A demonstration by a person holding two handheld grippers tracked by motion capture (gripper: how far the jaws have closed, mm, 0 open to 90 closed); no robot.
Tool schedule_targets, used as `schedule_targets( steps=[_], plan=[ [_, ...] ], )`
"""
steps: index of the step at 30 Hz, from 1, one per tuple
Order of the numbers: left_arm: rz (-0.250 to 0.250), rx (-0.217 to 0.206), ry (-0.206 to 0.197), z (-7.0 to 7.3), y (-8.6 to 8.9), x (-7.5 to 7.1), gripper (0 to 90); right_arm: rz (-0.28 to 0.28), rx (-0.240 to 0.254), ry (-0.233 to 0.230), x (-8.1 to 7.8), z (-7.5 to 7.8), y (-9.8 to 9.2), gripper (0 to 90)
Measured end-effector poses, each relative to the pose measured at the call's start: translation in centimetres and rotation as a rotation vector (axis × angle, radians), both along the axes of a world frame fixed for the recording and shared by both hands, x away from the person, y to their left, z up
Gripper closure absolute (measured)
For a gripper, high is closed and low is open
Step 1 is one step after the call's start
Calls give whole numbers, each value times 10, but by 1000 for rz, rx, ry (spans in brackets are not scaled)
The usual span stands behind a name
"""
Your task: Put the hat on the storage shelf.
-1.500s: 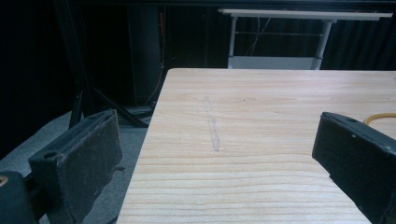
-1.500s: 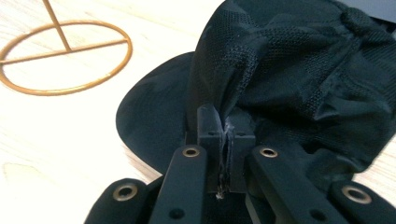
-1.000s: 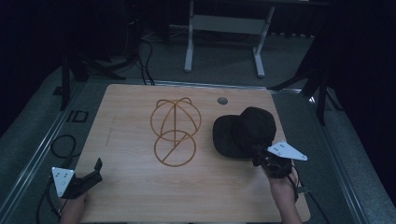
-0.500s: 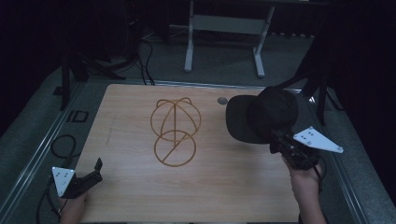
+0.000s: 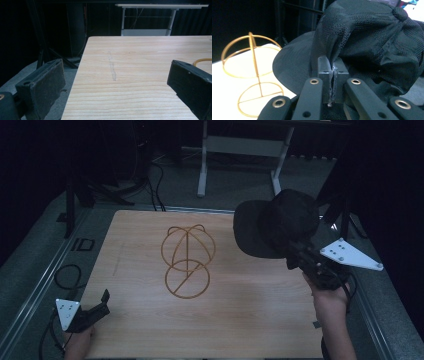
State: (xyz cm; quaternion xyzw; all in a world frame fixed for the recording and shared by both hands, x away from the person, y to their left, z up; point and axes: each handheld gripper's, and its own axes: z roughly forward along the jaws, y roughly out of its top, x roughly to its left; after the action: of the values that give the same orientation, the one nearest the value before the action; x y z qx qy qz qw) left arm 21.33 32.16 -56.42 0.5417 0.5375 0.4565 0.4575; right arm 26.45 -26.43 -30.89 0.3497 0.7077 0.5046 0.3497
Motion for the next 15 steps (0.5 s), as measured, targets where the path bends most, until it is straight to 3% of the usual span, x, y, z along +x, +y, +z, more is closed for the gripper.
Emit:
schedule_targets(
  steps=[15],
  plan=[
    [-3,0,-2,0,0,0,20,128,13,-48,1,24,53,877]
  ],
)
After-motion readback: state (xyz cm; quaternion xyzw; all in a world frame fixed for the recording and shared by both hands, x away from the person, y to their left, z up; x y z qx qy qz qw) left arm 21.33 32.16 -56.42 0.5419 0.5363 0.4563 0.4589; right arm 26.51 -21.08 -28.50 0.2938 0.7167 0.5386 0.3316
